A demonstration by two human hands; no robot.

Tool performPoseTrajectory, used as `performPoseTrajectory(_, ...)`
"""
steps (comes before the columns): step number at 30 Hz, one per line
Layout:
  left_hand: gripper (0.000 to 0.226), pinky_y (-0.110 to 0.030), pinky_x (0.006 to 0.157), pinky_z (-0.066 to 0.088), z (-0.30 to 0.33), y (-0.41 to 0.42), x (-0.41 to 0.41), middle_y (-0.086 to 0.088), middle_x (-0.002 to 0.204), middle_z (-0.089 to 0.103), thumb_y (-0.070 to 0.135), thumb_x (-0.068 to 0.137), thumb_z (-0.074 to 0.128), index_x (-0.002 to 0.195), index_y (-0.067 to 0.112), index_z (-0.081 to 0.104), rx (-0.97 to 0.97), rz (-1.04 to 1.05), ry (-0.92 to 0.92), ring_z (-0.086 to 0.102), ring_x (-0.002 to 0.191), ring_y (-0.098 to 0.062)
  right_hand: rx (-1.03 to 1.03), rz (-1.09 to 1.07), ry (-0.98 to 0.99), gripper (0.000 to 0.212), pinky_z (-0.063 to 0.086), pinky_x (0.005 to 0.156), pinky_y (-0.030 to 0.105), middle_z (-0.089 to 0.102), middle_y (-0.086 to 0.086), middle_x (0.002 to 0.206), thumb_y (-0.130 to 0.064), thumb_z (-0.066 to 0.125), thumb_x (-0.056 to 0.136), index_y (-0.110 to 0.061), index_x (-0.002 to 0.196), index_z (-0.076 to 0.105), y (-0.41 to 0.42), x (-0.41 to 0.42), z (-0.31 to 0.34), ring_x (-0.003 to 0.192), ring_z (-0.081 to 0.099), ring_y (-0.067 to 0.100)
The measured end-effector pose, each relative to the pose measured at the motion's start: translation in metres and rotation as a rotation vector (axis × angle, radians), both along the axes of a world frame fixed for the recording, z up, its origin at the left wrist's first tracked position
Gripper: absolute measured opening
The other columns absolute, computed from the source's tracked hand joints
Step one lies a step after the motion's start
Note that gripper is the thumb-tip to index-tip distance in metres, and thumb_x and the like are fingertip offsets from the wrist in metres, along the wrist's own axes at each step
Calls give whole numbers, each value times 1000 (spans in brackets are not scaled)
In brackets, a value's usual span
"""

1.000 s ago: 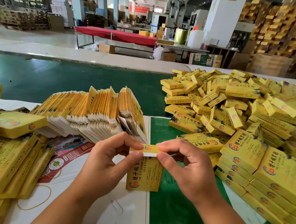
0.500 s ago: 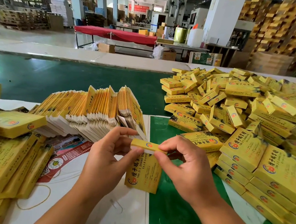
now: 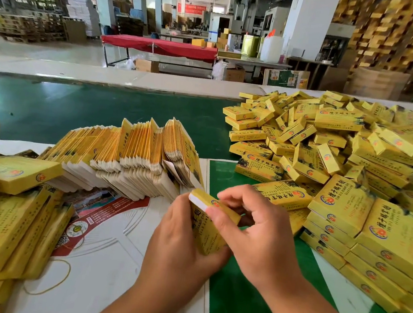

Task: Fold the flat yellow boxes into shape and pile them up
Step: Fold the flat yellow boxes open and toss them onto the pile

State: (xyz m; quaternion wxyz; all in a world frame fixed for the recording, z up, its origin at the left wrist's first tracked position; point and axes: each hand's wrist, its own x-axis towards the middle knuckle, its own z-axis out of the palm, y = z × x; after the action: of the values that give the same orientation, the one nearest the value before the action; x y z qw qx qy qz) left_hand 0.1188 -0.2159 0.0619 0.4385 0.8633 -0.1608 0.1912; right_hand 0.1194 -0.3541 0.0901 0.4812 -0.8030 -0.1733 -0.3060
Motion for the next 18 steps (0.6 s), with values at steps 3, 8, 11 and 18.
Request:
performPoseTrajectory(3,61,-11,62,37,1,0,1,19,92,44,50,61,67,114,31,42,60,41,-38,46,86,0,20,-11,-25,12,52,52,19,71,-13,73,-25,69,88,-19,95,75,-1,0,1,64,66,3)
performPoseTrajectory(8,73,-12,68,38,2,1,-1,20,100,41,50,60,66,124,32,37,112,33,-41,43,89,-1,77,-19,5,11,44,47,14,65,-9,65,-22,65,90,-18,82,72,-4,-1,1,54,59,5)
performPoseTrajectory(11,77,-12,72,40,2,2,-2,19,106,42,52,61,64,129,32,36,117,23,-23,44,94,-1,45,-13,16,12,42,48,11,64,-10,61,-21,67,88,-17,78,72,-4,-1,1,54,59,5)
performPoseTrajectory(18,87,-21,87,41,4,0,-5,21,117,36,57,66,61,141,36,21,118,20,-4,42,106,-3,-189,-20,-44,19,47,47,22,71,-7,70,-24,62,93,-15,89,78,-10,-4,10,61,63,7)
